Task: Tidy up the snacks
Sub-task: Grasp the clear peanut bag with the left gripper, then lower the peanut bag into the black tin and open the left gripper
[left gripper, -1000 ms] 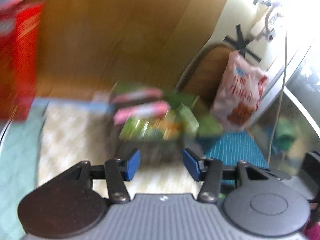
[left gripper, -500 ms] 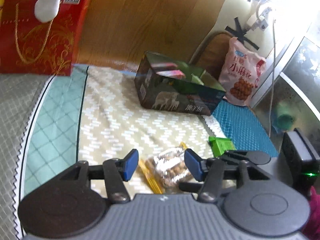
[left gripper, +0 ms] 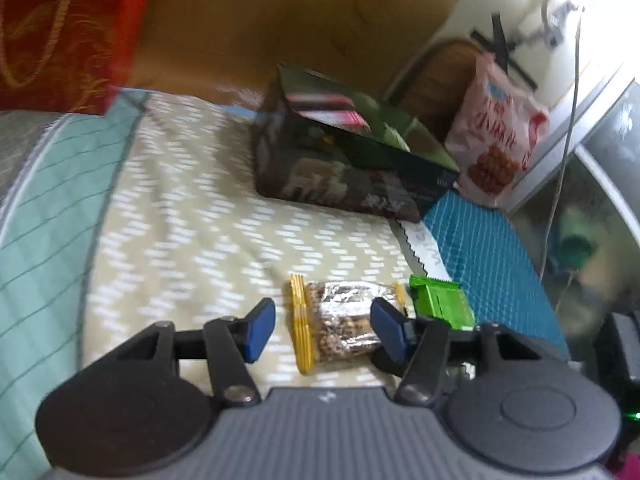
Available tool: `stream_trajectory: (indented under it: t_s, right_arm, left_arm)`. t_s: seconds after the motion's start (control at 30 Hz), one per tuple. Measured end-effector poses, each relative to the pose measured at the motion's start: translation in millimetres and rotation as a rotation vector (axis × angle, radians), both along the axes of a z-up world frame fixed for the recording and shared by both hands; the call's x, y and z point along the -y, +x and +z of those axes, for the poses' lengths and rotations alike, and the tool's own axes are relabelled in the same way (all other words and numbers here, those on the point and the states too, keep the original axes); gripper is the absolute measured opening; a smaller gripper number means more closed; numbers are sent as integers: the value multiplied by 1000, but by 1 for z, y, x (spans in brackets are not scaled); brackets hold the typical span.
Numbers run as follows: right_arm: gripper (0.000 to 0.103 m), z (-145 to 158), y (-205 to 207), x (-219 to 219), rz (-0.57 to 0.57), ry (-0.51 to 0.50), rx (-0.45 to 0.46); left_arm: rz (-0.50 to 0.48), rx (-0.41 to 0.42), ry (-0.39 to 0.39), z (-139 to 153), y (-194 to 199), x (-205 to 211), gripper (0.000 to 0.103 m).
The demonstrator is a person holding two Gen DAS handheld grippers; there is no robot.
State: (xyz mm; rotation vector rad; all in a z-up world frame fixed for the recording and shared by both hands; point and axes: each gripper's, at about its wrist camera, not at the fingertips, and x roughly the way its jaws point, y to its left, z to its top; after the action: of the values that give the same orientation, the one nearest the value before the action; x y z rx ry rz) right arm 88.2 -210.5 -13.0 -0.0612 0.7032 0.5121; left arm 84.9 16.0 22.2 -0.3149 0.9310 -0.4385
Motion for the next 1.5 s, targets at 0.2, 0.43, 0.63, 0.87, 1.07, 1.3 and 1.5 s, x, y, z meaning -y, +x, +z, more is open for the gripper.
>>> stream_trajectory:
  t_s: [0.2,0.43,0.63,0.87,1.07,1.3,1.5]
  right_arm:
    - [28,0,-2,15,-29,43,-6]
    - [24,4,-7,10,10,42,29]
    - [24,37,1,20,-6,102,132]
    - [24,65,47,18,-18,103,228]
    - [24,67,93,12,-71,103,218]
    - [34,54,117,7,-118,45,211]
    - [38,68,96,36,-191,124,248]
  left_arm:
    - [-29,-58,5,-16,17,27,60]
    - [-49,-77,-52,-19,17,39,43]
    - [-54,19,-56,14,22,42,43]
    - [-38,102,-77,60,57,45,43]
    - [5,138,-39,73,105,52,43]
    - [67,106,-32,55,139,55,44]
    - [106,141,52,53,135,54,45]
